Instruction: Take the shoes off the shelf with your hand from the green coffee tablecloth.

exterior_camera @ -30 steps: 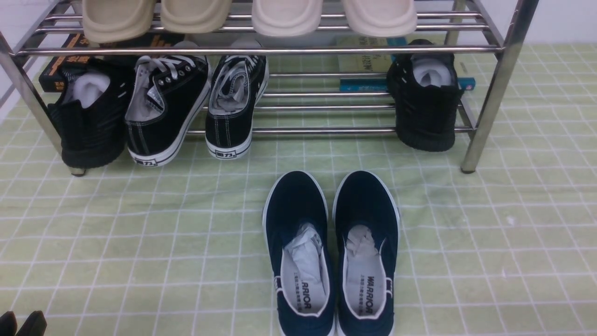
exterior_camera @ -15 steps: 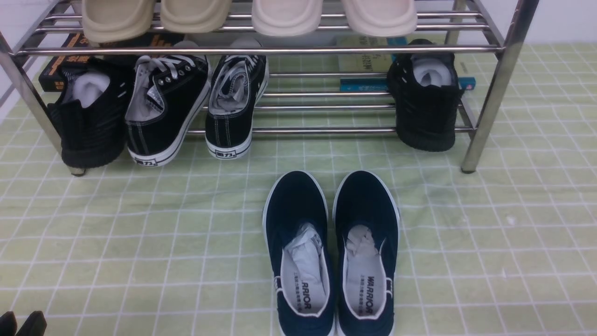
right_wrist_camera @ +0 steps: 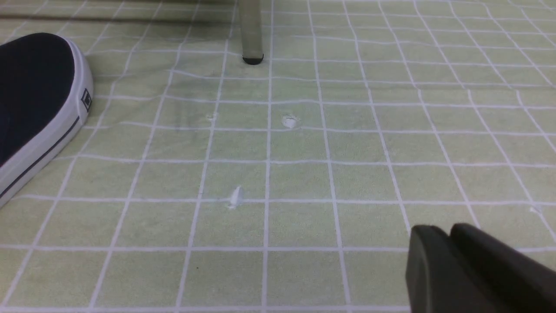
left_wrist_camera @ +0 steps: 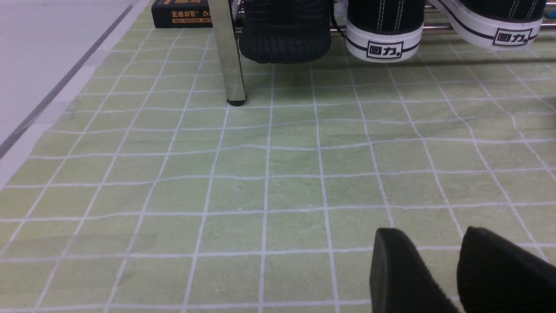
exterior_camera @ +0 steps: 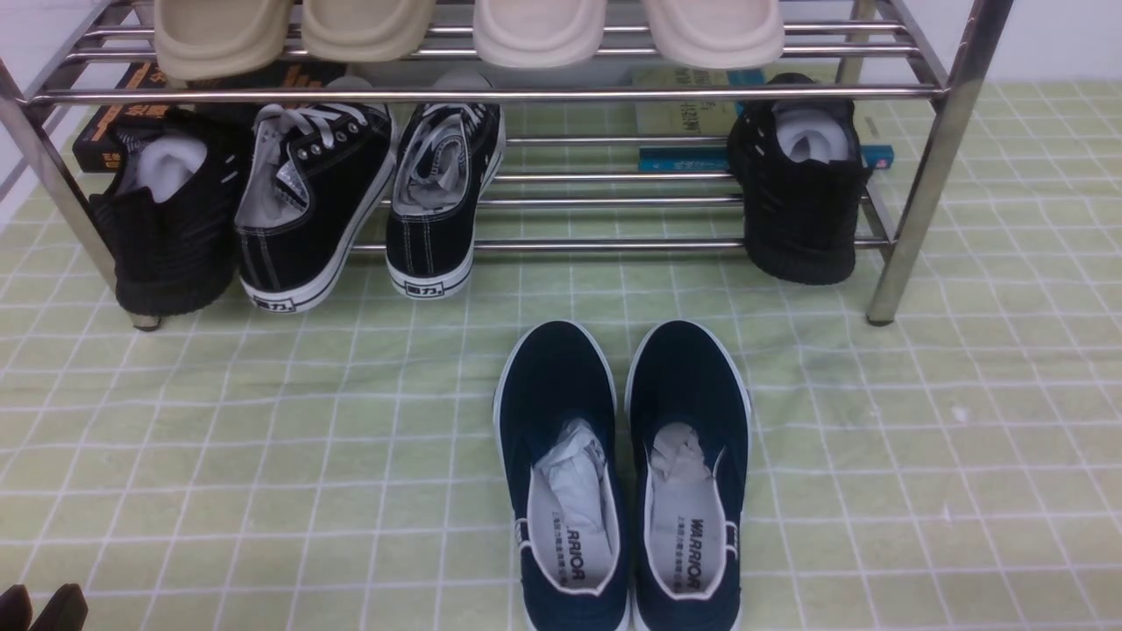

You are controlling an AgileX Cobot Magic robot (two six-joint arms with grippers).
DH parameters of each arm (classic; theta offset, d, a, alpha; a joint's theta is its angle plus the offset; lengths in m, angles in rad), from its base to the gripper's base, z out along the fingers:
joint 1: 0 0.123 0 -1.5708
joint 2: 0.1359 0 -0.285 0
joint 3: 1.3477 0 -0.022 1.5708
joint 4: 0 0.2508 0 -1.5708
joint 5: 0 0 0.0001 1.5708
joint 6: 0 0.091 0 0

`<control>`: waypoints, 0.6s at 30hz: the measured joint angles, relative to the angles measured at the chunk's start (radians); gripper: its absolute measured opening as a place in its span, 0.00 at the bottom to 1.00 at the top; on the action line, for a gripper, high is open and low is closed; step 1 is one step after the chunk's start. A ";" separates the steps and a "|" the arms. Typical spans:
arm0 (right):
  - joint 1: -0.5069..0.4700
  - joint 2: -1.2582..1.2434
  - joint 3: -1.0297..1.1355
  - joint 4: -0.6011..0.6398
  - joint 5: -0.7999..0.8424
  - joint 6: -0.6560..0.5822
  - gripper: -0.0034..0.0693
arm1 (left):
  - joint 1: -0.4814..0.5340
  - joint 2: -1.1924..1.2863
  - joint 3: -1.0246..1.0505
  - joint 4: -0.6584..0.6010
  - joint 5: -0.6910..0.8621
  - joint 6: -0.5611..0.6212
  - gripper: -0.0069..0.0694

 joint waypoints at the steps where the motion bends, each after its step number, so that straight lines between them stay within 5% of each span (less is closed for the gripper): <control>1: 0.000 0.000 0.000 0.000 0.000 0.000 0.16 | 0.000 0.000 0.000 0.000 0.000 0.000 0.41; 18: 0.000 0.000 0.000 0.000 0.000 0.000 0.17 | 0.000 0.000 0.000 0.000 0.000 0.000 0.41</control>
